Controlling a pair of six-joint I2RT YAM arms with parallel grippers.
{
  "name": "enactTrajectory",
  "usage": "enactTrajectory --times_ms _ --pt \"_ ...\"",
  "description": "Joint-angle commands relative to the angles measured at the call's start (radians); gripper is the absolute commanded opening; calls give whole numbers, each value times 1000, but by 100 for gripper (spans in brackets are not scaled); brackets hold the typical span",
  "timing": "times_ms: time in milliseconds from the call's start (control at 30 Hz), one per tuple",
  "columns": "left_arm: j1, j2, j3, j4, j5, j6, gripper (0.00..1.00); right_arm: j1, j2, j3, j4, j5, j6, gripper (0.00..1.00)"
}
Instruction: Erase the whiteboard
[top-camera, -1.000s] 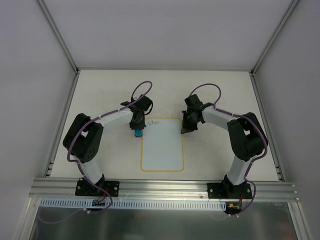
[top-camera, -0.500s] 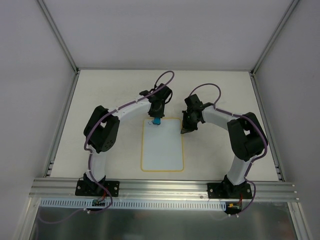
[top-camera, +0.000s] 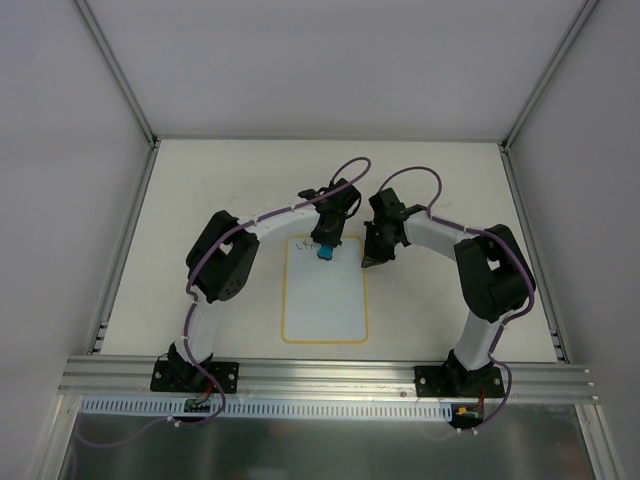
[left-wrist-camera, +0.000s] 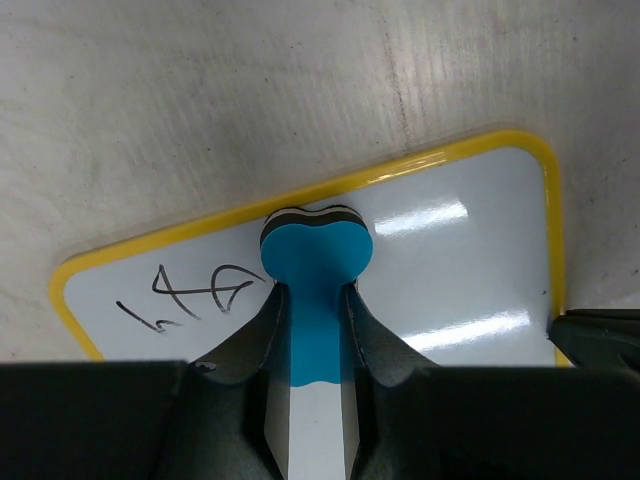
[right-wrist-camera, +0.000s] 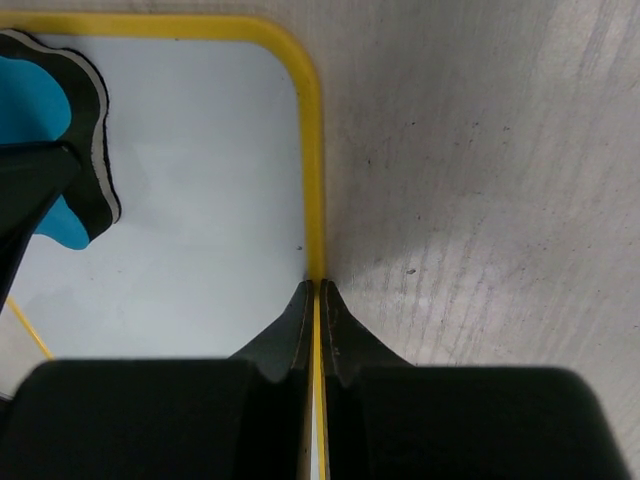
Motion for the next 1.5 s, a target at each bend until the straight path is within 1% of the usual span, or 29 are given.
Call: enactTrajectory --times_ms 0,200,367,433,533,600,667,800,967,1133,1233,1367,1467 --pt "45 -10 -56 -72 -54 3 0 -6 39 -19 -128 109 -31 0" --pt "106 -88 -174 -119 -122 -16 0 -6 31 -19 -139 132 -38 0" --pt "197 -140 -253 -122 -146 -33 0 -6 43 -20 -136 126 -35 0" --pt "215 -155 -277 -120 -155 -37 0 -6 45 -19 -136 129 -35 0" --pt "232 -171 -291 -120 -134 -48 0 -6 47 -14 -136 131 -34 0" --pt "228 -178 -287 -116 -93 -53 0 -6 51 -11 -136 127 -34 0" --pt "216 -186 -276 -116 -82 -56 0 -6 54 -9 -136 124 -35 0" --pt "156 -243 -241 -111 -94 -68 0 -6 56 -11 -135 121 -38 0" --pt "56 -284 -184 -108 -116 -97 0 -6 56 -11 -135 118 -40 0" --pt "-14 -234 -115 -102 -15 -144 0 -6 59 -9 -133 111 -38 0" --pt "-70 -169 -69 -103 4 -152 0 -6 63 -8 -133 103 -35 0" --pt "-96 -119 -59 -102 32 -198 0 -6 63 -6 -132 104 -31 0" --pt "-99 -103 -89 -100 33 -233 0 -7 65 -12 -130 98 -23 0"
